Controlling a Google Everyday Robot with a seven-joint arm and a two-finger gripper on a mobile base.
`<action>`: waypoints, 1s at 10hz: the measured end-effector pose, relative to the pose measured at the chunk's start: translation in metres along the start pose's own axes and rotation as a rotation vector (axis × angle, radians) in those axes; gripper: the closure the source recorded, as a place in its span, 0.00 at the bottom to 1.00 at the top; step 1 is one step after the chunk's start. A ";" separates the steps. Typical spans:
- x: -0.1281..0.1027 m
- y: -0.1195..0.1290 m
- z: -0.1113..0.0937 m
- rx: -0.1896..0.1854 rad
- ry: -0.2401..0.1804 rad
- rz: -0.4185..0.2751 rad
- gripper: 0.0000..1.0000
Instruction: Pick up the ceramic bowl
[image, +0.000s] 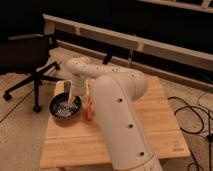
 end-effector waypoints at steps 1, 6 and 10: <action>-0.001 -0.001 0.005 -0.004 0.019 -0.010 0.41; -0.019 -0.001 0.001 0.009 -0.008 -0.080 0.95; -0.027 0.036 -0.061 0.004 -0.190 -0.235 1.00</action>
